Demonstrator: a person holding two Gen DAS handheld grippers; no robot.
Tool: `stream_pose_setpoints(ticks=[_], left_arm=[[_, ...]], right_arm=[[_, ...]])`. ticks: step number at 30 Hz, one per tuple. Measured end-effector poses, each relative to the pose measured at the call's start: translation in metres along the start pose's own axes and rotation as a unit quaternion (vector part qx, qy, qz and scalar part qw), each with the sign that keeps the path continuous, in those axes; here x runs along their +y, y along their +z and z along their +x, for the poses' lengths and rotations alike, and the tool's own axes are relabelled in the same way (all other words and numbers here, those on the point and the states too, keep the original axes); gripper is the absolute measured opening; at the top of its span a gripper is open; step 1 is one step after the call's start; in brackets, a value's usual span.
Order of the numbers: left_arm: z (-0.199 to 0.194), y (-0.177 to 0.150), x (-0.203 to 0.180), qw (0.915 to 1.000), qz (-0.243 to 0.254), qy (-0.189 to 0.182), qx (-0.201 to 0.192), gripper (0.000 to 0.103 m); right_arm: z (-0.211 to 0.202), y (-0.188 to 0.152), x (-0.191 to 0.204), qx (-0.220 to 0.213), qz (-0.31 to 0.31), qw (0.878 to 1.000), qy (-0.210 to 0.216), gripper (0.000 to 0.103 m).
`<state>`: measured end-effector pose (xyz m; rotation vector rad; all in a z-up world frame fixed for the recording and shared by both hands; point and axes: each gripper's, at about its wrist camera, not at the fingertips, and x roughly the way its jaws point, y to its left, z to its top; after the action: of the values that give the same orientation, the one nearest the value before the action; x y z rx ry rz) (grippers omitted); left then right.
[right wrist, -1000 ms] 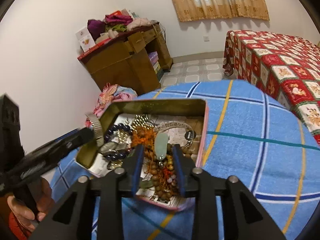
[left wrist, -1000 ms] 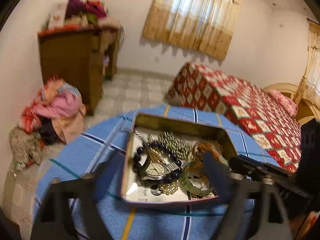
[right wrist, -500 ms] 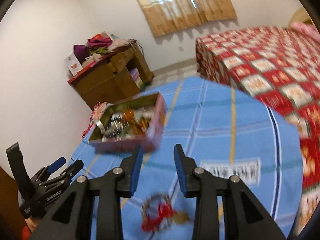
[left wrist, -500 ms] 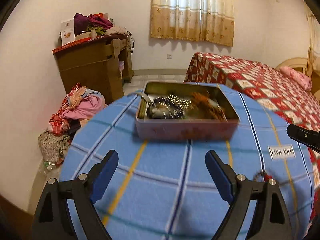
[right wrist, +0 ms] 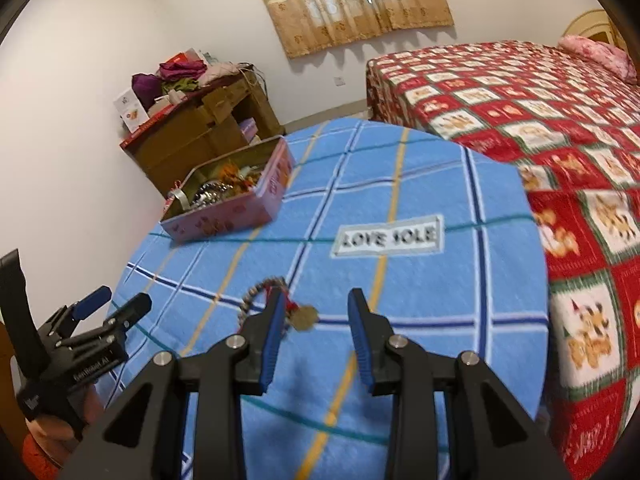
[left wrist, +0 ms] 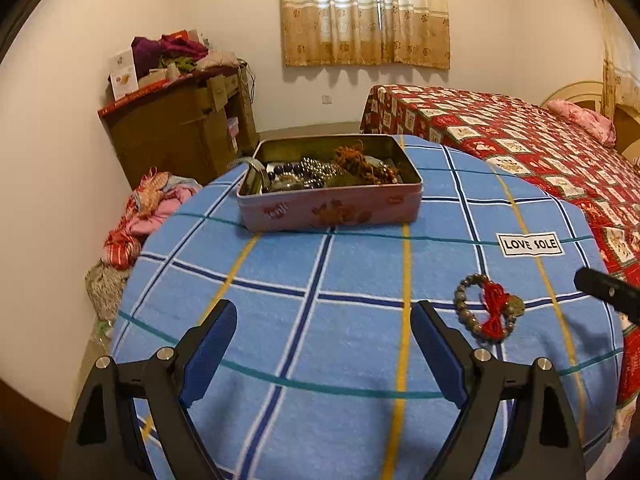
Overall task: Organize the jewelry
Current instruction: 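Move the right tool to the grey bead bracelet's red tassel and close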
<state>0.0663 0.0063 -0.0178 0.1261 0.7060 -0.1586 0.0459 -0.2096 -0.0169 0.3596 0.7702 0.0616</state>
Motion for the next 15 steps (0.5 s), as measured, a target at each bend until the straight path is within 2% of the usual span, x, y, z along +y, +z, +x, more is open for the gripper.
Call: stream_pose_setpoints(ticks=[5, 12, 15], left_arm=[[-0.002, -0.007, -0.008, 0.9998, -0.011, -0.015, 0.01, 0.089], [-0.011, -0.012, -0.032, 0.9988, 0.047, -0.013, -0.009, 0.089], [-0.008, -0.014, -0.033, 0.9986, 0.051, -0.011, -0.003, 0.089]], right_arm=[[-0.003, -0.005, -0.001, 0.002, -0.003, 1.0, -0.001, 0.036], [0.007, -0.011, 0.01, 0.012, -0.039, 0.999, 0.0, 0.036], [0.016, -0.012, 0.017, 0.022, -0.045, 0.999, 0.013, 0.036]])
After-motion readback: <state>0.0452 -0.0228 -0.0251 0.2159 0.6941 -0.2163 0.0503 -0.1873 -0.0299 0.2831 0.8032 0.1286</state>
